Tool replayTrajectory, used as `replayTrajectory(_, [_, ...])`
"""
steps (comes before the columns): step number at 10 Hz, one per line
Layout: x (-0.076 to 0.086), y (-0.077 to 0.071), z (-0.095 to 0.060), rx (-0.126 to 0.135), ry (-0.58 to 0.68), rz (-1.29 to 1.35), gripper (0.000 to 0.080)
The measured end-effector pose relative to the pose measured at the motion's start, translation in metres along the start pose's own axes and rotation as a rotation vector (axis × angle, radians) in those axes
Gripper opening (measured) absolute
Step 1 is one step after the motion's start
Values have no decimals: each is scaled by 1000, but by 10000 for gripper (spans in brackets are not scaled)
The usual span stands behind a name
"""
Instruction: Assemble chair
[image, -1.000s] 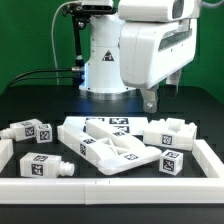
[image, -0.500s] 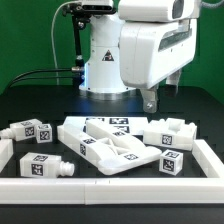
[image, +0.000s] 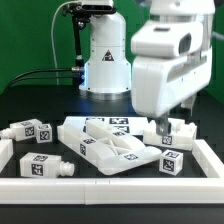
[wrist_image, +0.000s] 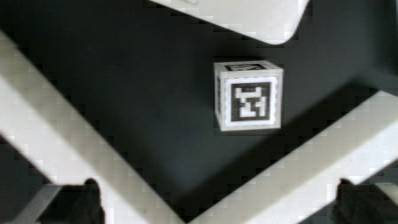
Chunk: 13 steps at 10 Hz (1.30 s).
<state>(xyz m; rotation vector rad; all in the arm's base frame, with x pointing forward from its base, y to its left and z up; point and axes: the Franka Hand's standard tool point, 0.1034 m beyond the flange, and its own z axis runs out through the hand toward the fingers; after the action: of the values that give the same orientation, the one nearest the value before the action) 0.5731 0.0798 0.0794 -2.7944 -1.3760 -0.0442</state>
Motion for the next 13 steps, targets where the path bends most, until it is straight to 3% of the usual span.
replayTrajectory(3, [-1,-1,3,5,-4,3,650])
replayTrajectory(6, [-10,-23,43,17,1,-5,650])
replayTrajectory(9, [-11,-22,44,22,-4,-4,650])
replayTrajectory(11, [-17,-24,66,25,4,-13,650])
replayTrajectory(13, [-17,-24,68,24,6,-12,624])
